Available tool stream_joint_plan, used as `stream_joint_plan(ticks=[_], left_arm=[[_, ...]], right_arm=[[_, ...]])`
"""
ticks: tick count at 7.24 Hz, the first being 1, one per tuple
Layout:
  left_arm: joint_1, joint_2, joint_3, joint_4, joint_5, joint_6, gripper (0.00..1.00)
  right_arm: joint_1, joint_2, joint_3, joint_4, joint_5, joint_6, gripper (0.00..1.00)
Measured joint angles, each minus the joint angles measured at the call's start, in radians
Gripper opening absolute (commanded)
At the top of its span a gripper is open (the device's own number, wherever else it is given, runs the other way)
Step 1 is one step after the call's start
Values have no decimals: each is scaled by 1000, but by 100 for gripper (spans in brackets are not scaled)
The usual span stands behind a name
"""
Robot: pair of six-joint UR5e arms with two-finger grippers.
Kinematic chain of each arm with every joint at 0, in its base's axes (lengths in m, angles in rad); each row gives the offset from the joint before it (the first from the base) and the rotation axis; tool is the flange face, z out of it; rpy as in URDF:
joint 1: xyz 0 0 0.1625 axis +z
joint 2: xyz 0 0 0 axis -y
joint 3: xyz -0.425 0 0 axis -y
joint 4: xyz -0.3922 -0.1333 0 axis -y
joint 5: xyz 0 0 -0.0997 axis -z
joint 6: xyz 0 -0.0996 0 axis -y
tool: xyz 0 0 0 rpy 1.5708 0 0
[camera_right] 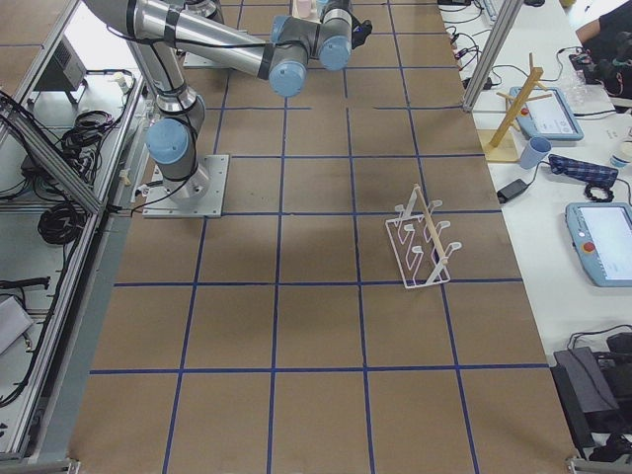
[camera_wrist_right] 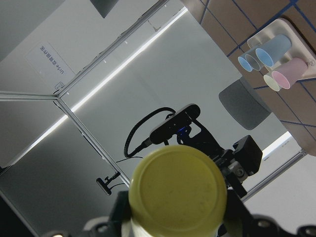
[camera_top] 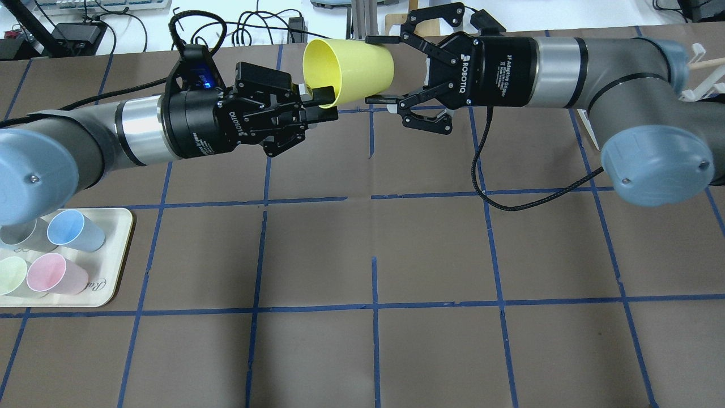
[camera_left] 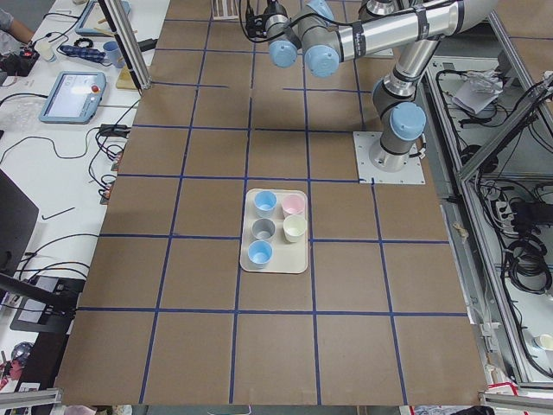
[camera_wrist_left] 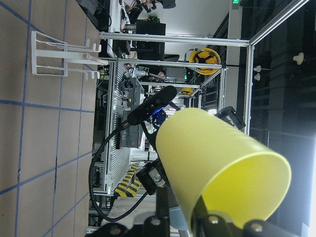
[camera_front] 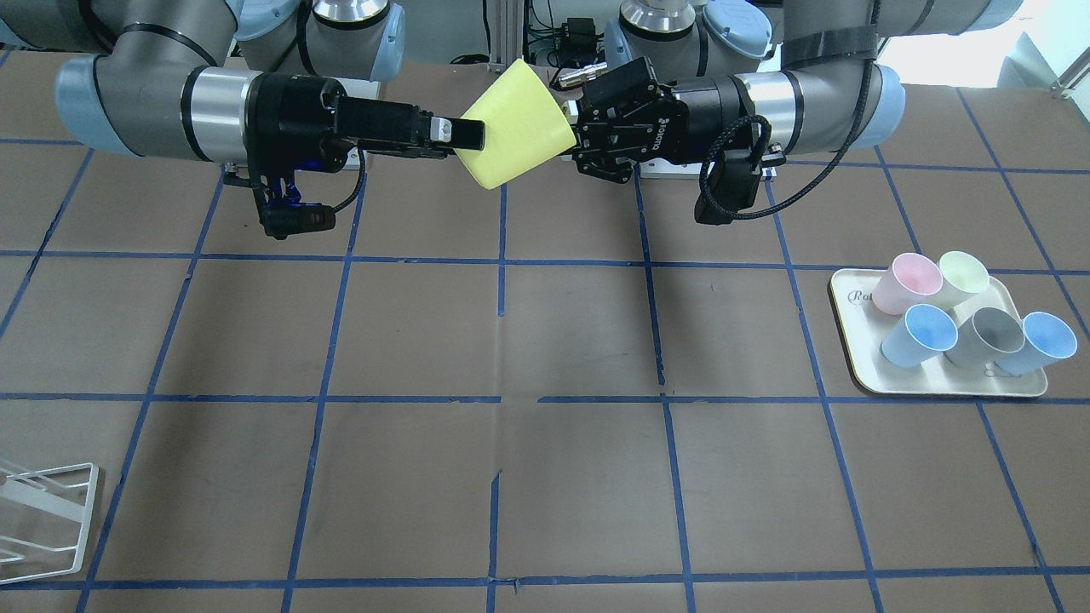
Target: Transfer IKEA cup to right arm and place on rack
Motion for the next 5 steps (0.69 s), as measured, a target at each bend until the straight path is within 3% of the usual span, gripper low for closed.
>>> stream_joint_plan(ticks=[3, 5], left_arm=[[2, 23, 9, -2, -54, -79, 81], [20, 48, 11, -9, -40, -144, 100]], right_arm=[[-19, -1, 5, -11, -9, 6, 11], [-38, -2, 6, -12, -10, 22, 11]])
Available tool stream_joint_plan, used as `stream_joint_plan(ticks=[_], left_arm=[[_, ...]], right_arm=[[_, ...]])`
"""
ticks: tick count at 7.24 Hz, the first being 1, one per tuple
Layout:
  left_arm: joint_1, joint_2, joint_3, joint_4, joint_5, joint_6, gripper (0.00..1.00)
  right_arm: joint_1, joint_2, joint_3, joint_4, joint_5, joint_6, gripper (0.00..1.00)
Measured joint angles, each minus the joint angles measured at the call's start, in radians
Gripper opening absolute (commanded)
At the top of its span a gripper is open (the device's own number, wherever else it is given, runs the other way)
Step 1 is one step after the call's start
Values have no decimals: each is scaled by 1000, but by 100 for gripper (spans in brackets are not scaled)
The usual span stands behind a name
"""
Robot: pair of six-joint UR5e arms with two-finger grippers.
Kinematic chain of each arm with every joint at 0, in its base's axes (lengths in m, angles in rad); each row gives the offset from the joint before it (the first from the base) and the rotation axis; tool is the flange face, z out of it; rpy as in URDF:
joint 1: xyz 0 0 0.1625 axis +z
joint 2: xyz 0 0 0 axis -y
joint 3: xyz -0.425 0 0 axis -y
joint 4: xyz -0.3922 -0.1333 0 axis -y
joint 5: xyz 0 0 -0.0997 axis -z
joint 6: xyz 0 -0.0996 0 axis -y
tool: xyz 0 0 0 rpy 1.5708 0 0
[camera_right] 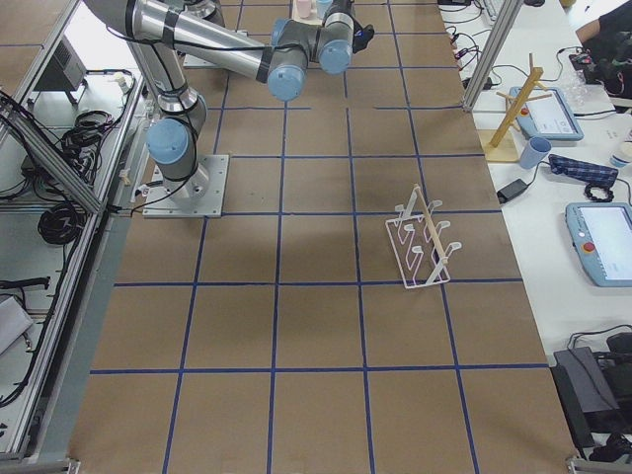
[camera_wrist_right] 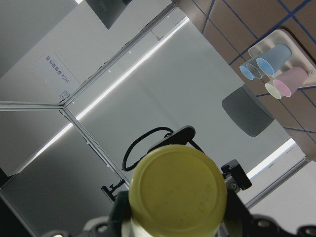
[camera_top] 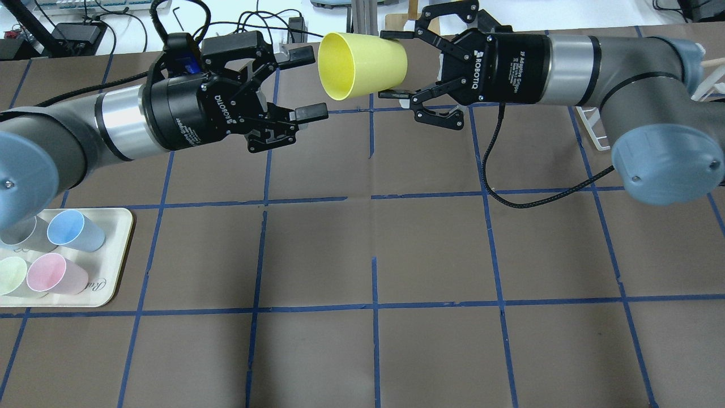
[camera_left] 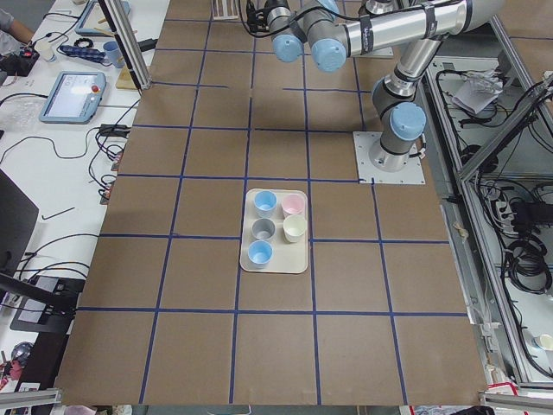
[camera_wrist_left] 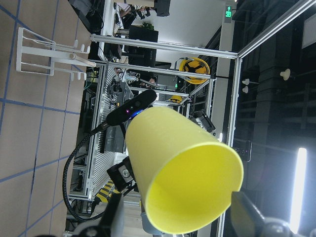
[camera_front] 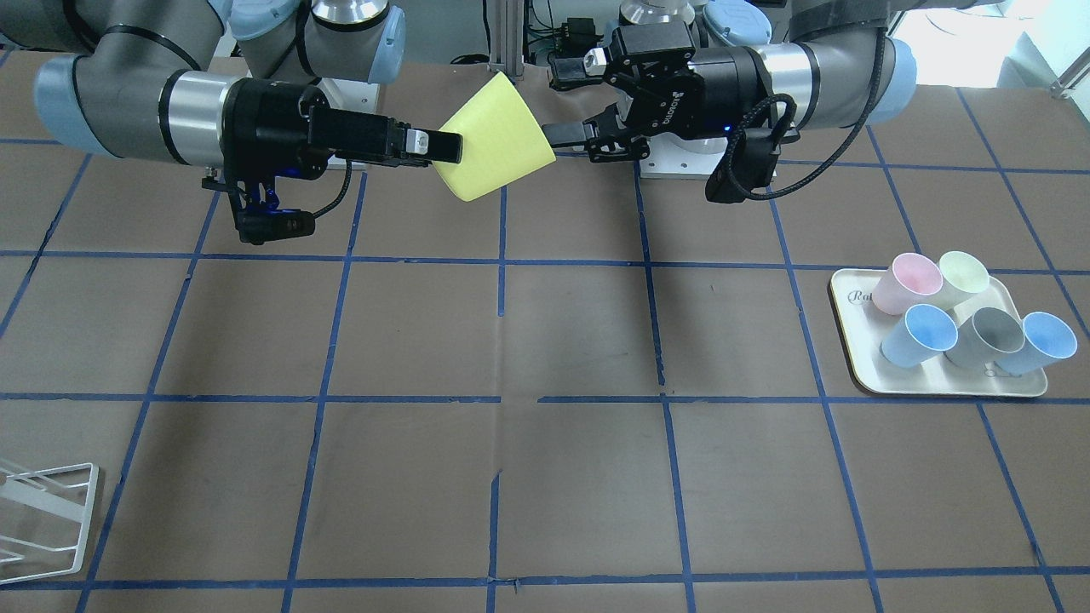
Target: Transfer IKEA cup to right arm and place on rack
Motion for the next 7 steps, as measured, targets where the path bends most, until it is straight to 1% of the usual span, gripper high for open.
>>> stream_joint_plan(ticks=[1, 2, 3, 4, 5, 6, 7], left_arm=[[34, 18, 6, 1, 58, -64, 100], [104, 33, 15, 4, 204, -107, 100], [182, 43, 26, 17, 399, -138, 100], [227, 43, 39, 70, 587, -193, 100], [233, 36, 50, 186, 776, -297, 100], [193, 26, 56, 333, 945, -409, 100], [110, 12, 58, 469, 1108, -507, 100]], right_arm=[[-18, -4, -2, -1, -15, 10, 11], [-44, -21, -13, -7, -85, 17, 11], [-62, -55, -30, -12, -221, 19, 9], [-70, -94, -43, -11, -382, 15, 3], [-72, -132, -47, -9, -531, 2, 1], [-73, -164, -45, -6, -660, -34, 1], [-72, -184, -44, 9, -779, -104, 2]])
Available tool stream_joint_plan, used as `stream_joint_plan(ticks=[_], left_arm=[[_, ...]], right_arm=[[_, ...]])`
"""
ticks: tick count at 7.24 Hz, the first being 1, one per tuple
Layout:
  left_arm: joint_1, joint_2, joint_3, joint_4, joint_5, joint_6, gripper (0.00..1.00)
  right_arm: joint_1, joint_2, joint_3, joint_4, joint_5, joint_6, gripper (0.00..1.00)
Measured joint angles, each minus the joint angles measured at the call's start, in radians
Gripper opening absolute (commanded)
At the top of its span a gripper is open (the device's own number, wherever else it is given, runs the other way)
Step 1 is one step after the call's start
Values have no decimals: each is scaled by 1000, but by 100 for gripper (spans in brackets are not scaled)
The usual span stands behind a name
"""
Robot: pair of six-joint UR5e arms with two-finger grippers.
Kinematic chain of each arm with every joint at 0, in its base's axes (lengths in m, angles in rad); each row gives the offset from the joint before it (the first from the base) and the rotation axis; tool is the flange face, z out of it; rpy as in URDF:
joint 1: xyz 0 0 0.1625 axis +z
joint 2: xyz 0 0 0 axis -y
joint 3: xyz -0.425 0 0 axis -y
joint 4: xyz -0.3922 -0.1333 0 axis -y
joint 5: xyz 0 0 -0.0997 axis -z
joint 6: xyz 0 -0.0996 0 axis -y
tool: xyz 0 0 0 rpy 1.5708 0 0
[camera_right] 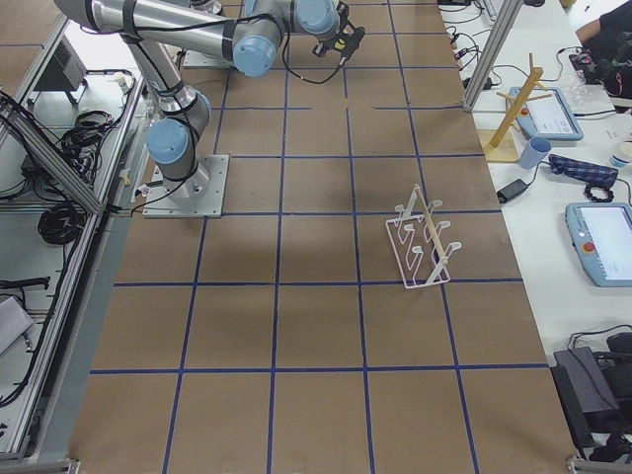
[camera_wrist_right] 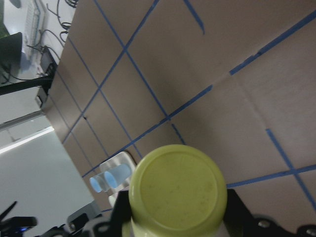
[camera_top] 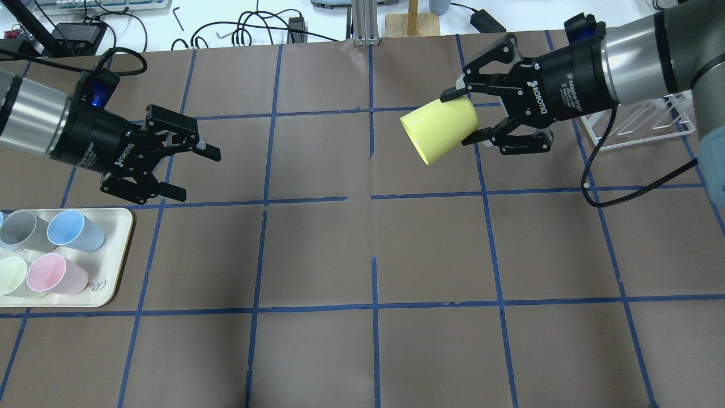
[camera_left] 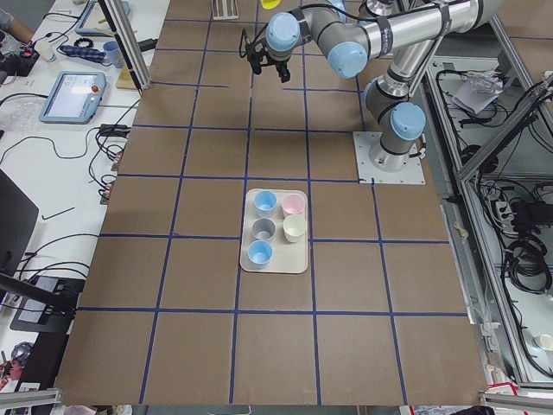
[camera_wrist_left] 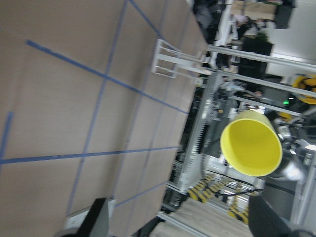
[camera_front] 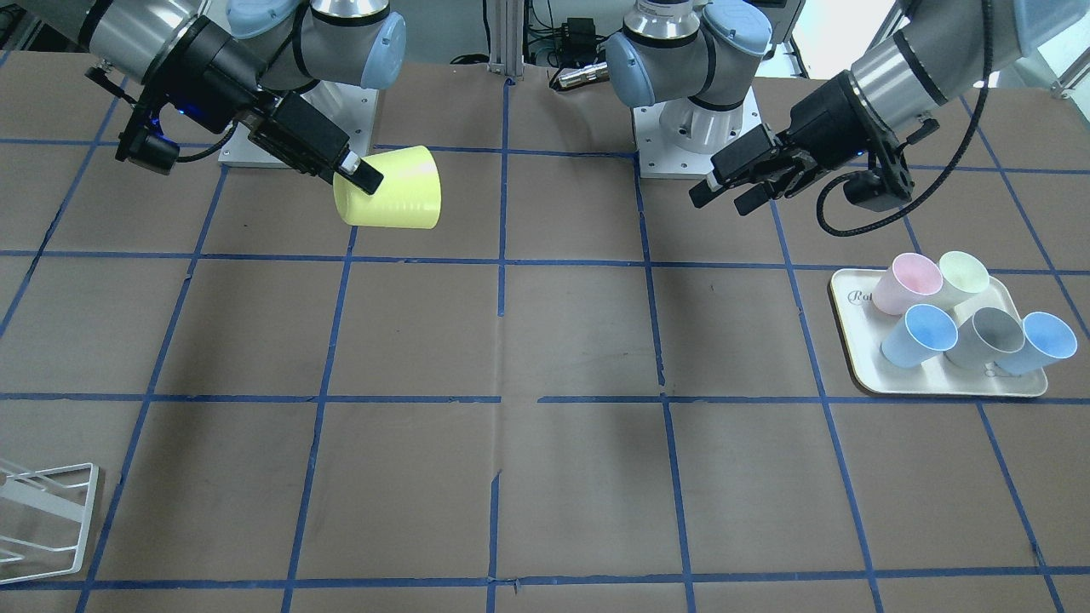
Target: Transfer IKEA cup to right arm and place on rack
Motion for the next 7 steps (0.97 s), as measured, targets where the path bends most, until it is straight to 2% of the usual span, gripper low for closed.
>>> stream_joint_plan(ticks=[2, 3, 5, 7], left_arm=[[-210, -49, 12, 205, 321, -171, 100], [-280, -77, 45, 228, 433, -217, 100], [-325, -124, 171, 115, 497, -245, 100], [-328, -143, 226, 52, 504, -239, 100]], right_arm=[[-2, -12, -8, 45, -283, -211, 2], [-12, -11, -11, 43, -391, -278, 0], [-70, -11, -28, 6, -559, -374, 0], [-138, 2, -44, -75, -675, -460, 0]])
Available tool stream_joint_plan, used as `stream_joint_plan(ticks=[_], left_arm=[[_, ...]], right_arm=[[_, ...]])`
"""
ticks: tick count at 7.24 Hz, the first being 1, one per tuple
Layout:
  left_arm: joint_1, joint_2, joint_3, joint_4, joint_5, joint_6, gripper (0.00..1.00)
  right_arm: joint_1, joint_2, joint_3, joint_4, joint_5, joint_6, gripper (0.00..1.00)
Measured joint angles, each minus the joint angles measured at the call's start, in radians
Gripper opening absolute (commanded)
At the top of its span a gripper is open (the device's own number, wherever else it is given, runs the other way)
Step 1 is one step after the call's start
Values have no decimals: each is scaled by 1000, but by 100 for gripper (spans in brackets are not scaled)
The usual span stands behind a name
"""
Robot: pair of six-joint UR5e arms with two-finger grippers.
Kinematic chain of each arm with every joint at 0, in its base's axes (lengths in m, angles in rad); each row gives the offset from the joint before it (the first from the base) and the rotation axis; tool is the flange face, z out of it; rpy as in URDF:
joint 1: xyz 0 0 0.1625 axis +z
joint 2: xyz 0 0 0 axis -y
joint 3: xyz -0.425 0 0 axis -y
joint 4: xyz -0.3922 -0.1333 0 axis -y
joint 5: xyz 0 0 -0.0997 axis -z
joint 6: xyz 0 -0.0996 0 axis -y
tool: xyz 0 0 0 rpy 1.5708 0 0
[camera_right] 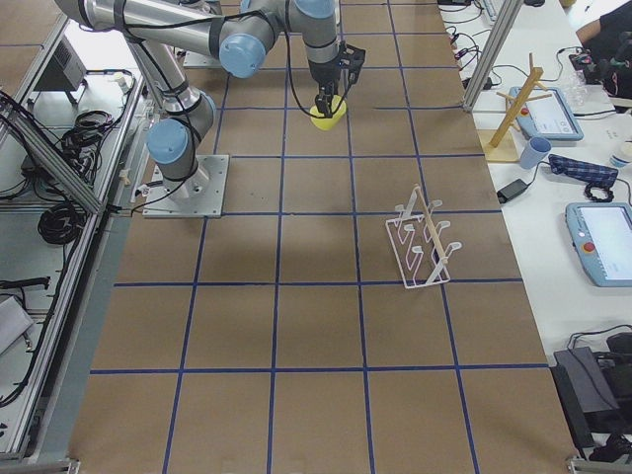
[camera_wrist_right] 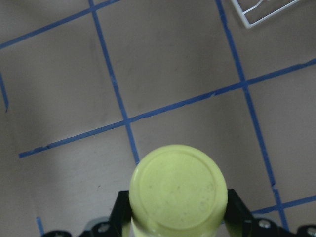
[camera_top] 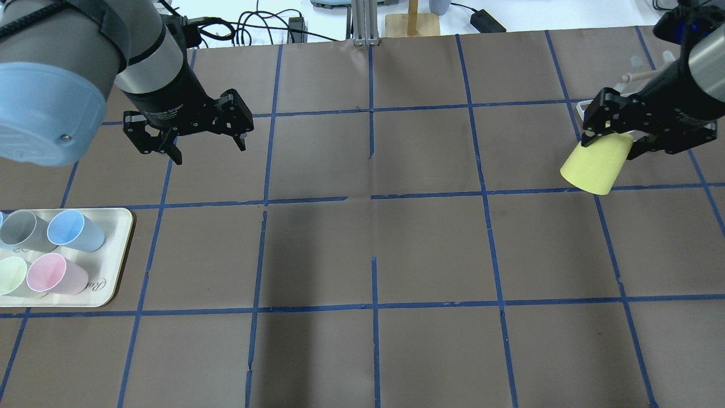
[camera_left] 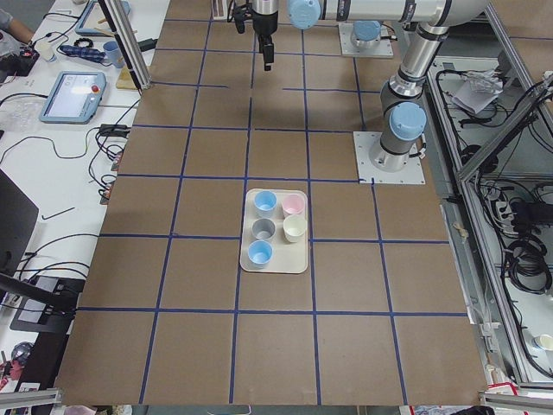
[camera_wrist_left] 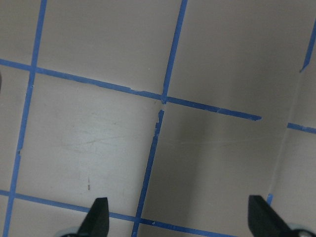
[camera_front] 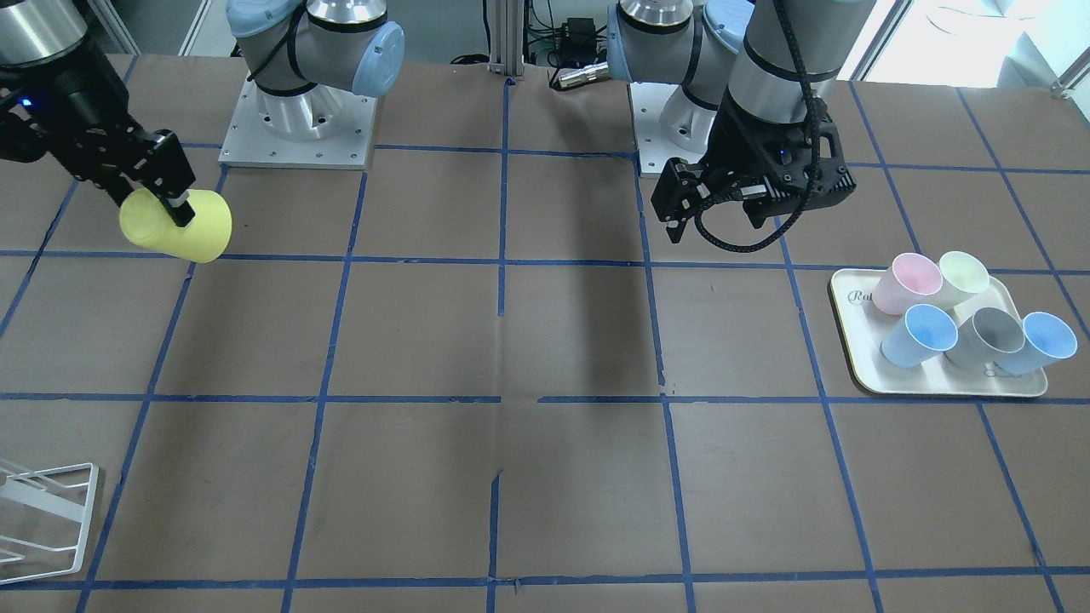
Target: Transfer IKEA cup to right arm and place on rack
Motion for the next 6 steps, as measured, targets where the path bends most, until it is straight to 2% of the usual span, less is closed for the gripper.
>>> stream_joint_plan(ticks=[2, 4, 6], left_arm=[[20, 10, -13, 24, -34, 81, 100], [43, 27, -15, -10, -88, 221, 100], [45, 43, -12, -54, -84, 359, 100]], right_arm=[[-54, 42, -1, -142, -102, -77, 0], [-113, 119, 3, -331, -128, -173, 0], [-158, 192, 7, -469, -129, -234, 0]])
